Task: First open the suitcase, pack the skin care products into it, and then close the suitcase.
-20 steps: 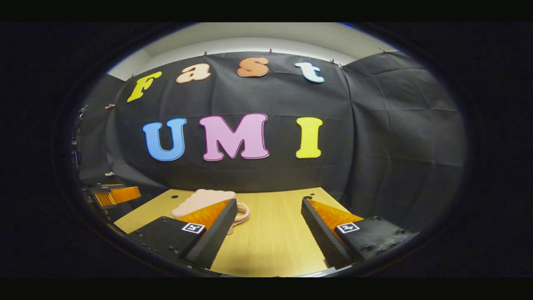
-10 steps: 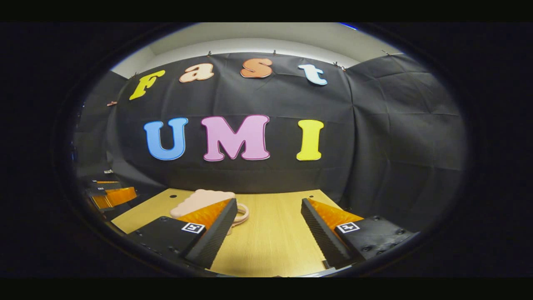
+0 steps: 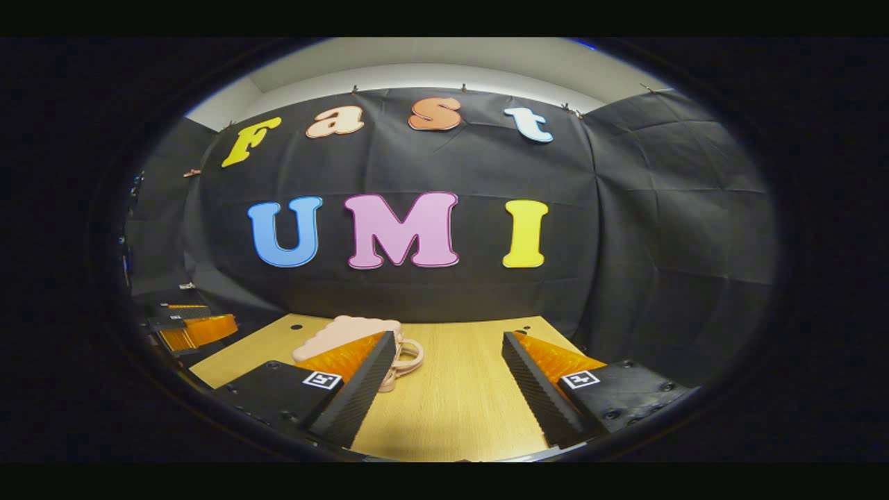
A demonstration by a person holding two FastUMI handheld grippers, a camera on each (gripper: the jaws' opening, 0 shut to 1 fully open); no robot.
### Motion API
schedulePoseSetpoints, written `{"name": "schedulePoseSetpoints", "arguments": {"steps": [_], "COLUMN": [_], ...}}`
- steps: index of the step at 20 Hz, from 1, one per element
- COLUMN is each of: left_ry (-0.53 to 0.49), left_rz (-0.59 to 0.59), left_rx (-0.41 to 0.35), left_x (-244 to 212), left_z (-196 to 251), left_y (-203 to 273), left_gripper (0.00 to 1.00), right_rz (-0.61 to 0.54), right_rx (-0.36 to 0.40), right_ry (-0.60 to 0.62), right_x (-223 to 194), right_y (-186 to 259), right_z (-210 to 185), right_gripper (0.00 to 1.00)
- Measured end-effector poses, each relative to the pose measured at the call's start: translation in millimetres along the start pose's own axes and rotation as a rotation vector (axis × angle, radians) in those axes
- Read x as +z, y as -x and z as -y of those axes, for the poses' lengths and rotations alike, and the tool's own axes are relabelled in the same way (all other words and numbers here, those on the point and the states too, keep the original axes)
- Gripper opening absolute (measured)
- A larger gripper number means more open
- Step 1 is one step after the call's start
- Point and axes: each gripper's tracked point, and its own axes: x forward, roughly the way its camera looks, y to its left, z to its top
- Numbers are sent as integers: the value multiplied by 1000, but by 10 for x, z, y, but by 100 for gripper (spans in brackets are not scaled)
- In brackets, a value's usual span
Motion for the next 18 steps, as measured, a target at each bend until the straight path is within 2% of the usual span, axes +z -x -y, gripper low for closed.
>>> {"name": "schedulePoseSetpoints", "arguments": {"steps": [18], "left_ry": [43], "left_rz": [-21], "left_rx": [31], "left_x": [-62], "left_z": [-34], "left_y": [27], "left_gripper": [96], "right_rz": [-12], "right_rx": [25], "right_ry": [-1], "right_x": [-31], "right_y": [9], "right_z": [5], "right_gripper": [98]}}
